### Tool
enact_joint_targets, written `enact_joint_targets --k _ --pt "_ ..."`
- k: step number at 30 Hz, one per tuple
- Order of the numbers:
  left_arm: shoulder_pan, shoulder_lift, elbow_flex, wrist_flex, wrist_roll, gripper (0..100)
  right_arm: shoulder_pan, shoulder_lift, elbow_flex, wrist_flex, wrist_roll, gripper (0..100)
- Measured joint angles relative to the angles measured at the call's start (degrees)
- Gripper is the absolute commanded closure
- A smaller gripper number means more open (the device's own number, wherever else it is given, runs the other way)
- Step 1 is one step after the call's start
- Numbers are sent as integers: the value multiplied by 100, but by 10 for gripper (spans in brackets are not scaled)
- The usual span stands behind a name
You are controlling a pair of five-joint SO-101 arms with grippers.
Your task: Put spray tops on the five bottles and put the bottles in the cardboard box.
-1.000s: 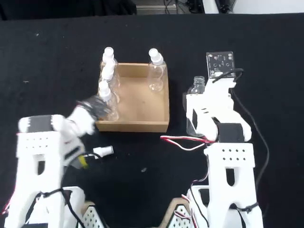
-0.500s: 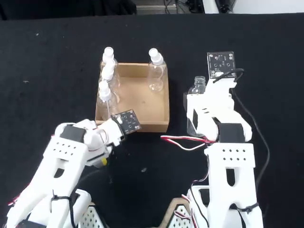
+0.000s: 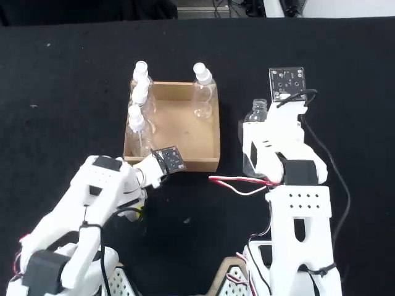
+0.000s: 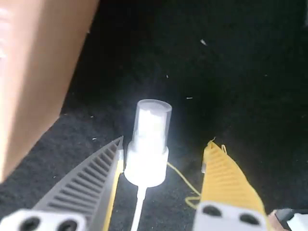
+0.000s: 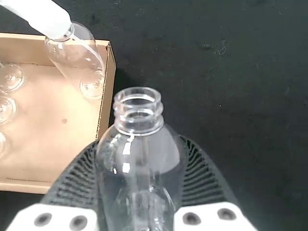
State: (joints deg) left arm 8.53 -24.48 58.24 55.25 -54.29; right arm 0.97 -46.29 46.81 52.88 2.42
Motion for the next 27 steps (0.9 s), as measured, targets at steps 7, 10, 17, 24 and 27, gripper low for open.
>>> enact_joint_targets --k 7,10,17,24,27 --pt "-18 158 -97 0 0 827 0 0 0 0 0 988" --pt "-18 193 -97 0 0 827 0 0 0 0 0 987" --pt "9 202 -97 18 273 976 0 0 0 0 0 987" --pt "62 202 -193 448 325 970 0 0 0 0 0 987" --pt "53 202 -290 756 334 970 0 0 0 0 0 987"
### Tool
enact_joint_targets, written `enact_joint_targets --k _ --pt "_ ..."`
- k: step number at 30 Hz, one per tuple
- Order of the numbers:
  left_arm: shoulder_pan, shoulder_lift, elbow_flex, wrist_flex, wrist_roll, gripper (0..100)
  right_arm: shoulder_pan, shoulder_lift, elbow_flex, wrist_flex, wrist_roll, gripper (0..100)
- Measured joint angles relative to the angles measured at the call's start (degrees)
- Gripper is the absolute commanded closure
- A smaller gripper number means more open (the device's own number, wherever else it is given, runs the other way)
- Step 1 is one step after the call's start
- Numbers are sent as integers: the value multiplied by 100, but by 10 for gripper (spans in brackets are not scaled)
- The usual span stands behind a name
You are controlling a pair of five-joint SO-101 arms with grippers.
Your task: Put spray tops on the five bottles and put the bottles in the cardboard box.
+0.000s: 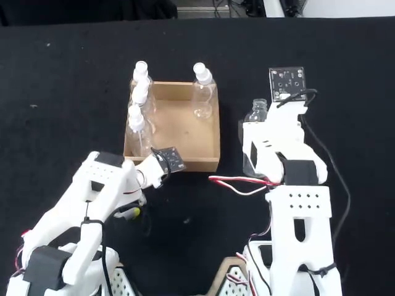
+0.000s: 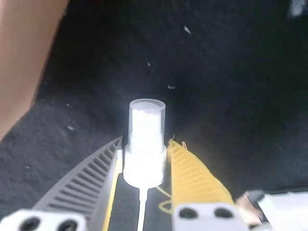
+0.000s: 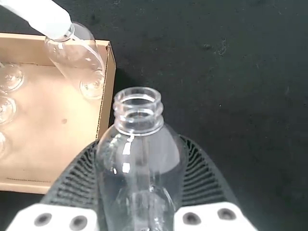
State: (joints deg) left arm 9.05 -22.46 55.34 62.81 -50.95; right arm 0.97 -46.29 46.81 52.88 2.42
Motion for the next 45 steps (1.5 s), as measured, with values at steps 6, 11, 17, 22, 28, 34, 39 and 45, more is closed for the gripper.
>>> enact_joint_targets --k 6,11,17,22,28,34,39,45 --pt "-79 -123 -132 659 0 970 0 0 0 0 0 987" --pt "-651 -1160 -141 1073 0 970 0 0 0 0 0 987" --pt "-1503 -2681 -237 1626 0 971 0 0 0 0 -378 987" --pt "-2163 -3059 -870 1811 158 971 -352 0 0 0 -466 988" --pt "-2295 -3059 -2198 1820 1292 971 -862 0 167 -220 -475 988" --pt "-2295 -2910 -3640 1776 2505 971 -1240 0 369 -492 -484 988" --pt "-2295 -2708 -4255 800 3640 971 -1486 0 369 -501 -484 988" --pt "-1644 -2699 -4545 -211 4712 971 -1530 0 387 -519 -484 988"
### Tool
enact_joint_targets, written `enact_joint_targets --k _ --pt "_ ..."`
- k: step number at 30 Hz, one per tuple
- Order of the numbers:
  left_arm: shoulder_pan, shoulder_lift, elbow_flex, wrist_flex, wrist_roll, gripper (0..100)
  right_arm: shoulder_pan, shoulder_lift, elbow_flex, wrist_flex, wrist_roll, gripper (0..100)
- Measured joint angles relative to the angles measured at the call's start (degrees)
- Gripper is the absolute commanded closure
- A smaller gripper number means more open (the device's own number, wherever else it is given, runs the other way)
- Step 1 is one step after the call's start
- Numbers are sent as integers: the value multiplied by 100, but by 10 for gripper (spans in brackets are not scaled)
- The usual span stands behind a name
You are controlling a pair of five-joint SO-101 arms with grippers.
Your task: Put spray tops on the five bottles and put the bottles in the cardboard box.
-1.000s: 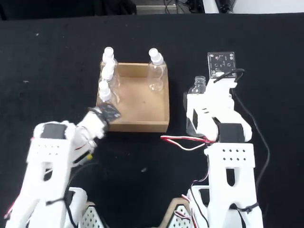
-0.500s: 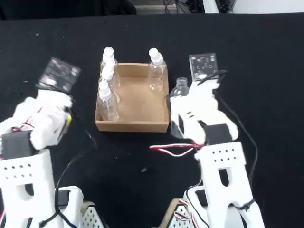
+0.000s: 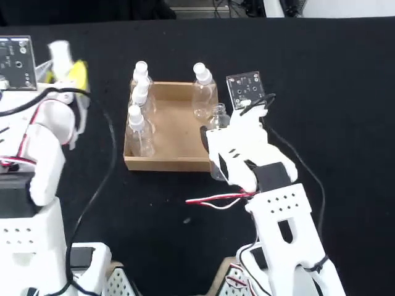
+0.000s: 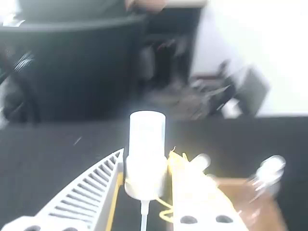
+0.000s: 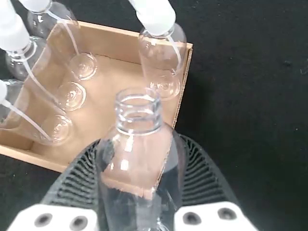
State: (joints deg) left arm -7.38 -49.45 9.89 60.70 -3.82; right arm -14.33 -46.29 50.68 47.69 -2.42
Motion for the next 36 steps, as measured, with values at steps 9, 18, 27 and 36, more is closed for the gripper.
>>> enact_joint_targets --k 9,18,27,36 --pt "1398 53 185 -1626 123 971 -9 -607 721 -457 0 988" --pt "1829 53 185 -1749 492 971 -26 -1758 1090 -501 0 987" --pt "2303 -316 185 -1758 905 968 -237 -1820 1125 -510 0 987" --pt "2664 -510 870 -2576 905 967 -255 -1820 1714 -1495 0 987"
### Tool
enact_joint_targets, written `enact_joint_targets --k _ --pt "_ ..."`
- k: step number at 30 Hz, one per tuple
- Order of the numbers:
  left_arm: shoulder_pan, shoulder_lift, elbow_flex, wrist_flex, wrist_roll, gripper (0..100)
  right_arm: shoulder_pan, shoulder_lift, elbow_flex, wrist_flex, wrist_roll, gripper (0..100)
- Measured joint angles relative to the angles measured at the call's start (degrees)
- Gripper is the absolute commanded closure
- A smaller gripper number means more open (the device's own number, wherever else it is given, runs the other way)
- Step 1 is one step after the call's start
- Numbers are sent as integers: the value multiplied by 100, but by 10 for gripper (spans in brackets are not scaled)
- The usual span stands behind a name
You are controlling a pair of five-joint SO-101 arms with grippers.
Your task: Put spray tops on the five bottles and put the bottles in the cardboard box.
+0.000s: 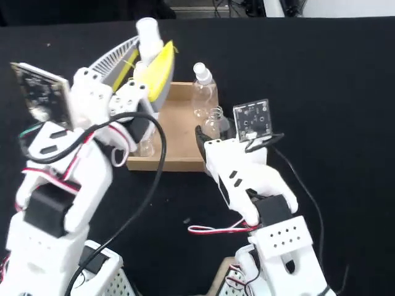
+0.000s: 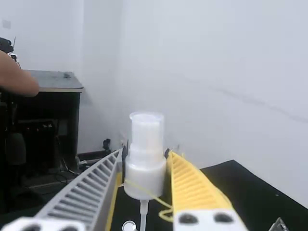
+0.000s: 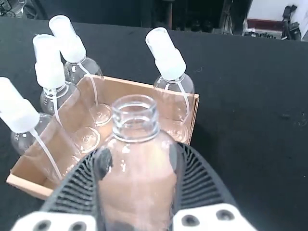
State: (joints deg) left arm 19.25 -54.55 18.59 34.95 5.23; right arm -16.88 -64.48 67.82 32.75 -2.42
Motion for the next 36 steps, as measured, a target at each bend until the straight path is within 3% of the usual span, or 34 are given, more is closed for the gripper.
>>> enact_joint_targets --k 9,19,30,36 --pt "9 9 888 -1389 18 967 0 0 0 -158 0 985" --pt "712 9 897 -1477 18 967 0 0 53 -334 0 984" --pt "949 9 1116 -1477 18 970 -9 0 167 -360 0 984" --pt "949 9 1116 -1477 18 967 -440 0 404 -985 0 986"
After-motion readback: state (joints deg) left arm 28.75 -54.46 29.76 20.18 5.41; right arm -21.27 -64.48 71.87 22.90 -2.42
